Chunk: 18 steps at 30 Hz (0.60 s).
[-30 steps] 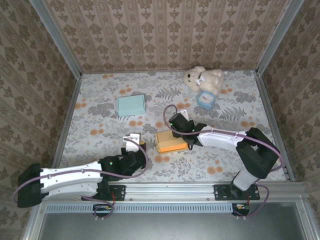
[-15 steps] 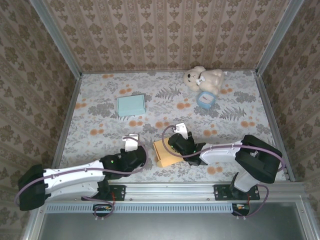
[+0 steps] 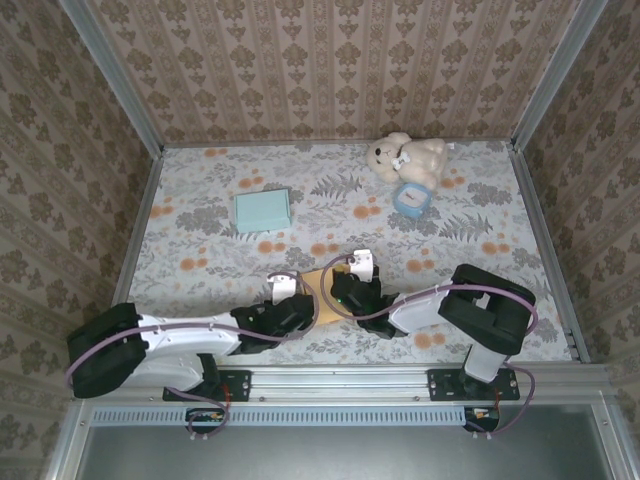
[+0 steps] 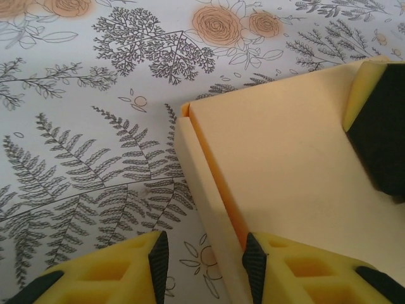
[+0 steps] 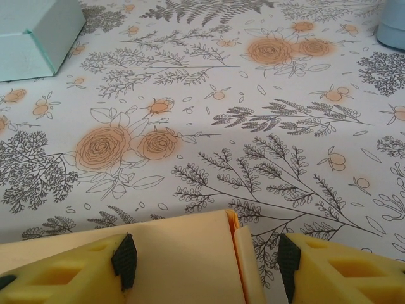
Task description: Fold the paper box
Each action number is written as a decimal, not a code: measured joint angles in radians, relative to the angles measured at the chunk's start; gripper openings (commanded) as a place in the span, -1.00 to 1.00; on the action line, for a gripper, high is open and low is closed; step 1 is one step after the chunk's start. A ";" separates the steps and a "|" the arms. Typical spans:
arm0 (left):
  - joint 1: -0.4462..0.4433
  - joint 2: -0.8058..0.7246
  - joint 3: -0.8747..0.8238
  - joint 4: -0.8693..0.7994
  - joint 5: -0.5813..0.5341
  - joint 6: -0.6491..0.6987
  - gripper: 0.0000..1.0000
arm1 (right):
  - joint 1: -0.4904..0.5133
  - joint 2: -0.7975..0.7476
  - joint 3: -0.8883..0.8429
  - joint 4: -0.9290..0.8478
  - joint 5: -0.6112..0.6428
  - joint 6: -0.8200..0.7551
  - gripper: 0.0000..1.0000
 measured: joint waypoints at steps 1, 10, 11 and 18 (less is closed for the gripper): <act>0.007 0.003 0.000 0.010 0.007 -0.002 -0.18 | -0.002 0.000 0.000 0.000 0.000 0.002 0.28; 0.049 0.082 0.000 0.127 0.032 -0.015 -0.19 | -0.021 -0.021 -0.003 -0.026 -0.016 0.019 0.31; 0.057 0.092 0.002 0.142 0.032 -0.015 -0.19 | -0.020 -0.038 -0.006 -0.043 -0.032 0.018 0.31; 0.129 0.122 0.006 0.199 0.056 -0.006 -0.24 | -0.018 -0.217 -0.061 -0.198 -0.142 0.003 0.35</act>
